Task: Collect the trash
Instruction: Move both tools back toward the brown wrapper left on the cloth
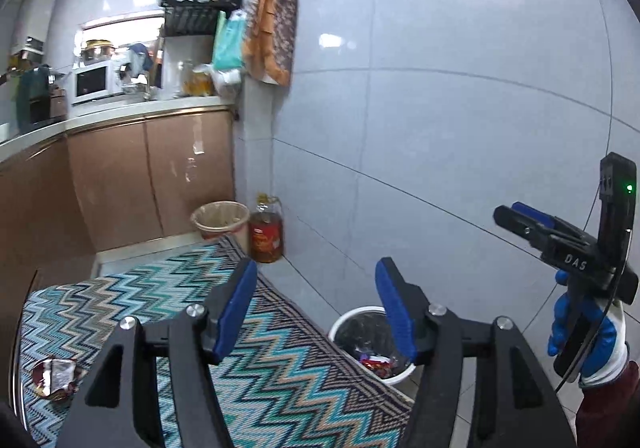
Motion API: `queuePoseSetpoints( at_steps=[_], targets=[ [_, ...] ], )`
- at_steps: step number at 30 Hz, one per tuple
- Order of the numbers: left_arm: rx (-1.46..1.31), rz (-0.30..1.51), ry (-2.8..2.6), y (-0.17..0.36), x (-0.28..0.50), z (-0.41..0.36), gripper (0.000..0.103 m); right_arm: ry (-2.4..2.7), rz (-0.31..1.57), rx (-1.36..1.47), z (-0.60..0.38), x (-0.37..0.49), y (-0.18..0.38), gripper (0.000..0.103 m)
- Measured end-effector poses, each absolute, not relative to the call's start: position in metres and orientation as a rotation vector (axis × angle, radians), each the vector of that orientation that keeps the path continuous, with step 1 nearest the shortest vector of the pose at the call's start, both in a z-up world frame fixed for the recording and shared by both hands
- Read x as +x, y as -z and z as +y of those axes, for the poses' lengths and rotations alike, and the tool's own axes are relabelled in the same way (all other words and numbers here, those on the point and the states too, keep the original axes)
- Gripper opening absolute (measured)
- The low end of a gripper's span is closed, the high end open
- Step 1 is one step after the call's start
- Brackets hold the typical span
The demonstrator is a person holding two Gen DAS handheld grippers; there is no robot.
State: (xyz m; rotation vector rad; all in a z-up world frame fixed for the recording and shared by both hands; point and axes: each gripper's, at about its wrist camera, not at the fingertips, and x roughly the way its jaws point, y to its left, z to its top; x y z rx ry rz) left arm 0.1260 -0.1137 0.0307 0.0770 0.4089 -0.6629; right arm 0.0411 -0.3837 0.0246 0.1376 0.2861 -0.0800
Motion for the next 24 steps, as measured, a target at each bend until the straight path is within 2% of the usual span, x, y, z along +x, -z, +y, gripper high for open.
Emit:
queuePoseSetpoints(
  at_steps=[12,24],
  targets=[
    [-0.029,0.365,0.447,-0.037,0.122,0.003,0.06,-0.029,0.237,0.067,-0.33,0.049,-0.051,0.078],
    [-0.187,0.419,0.203,-0.002,0.13,0.129,0.065,-0.2,0.315,0.022,-0.26,0.086,-0.044,0.079]
  ],
)
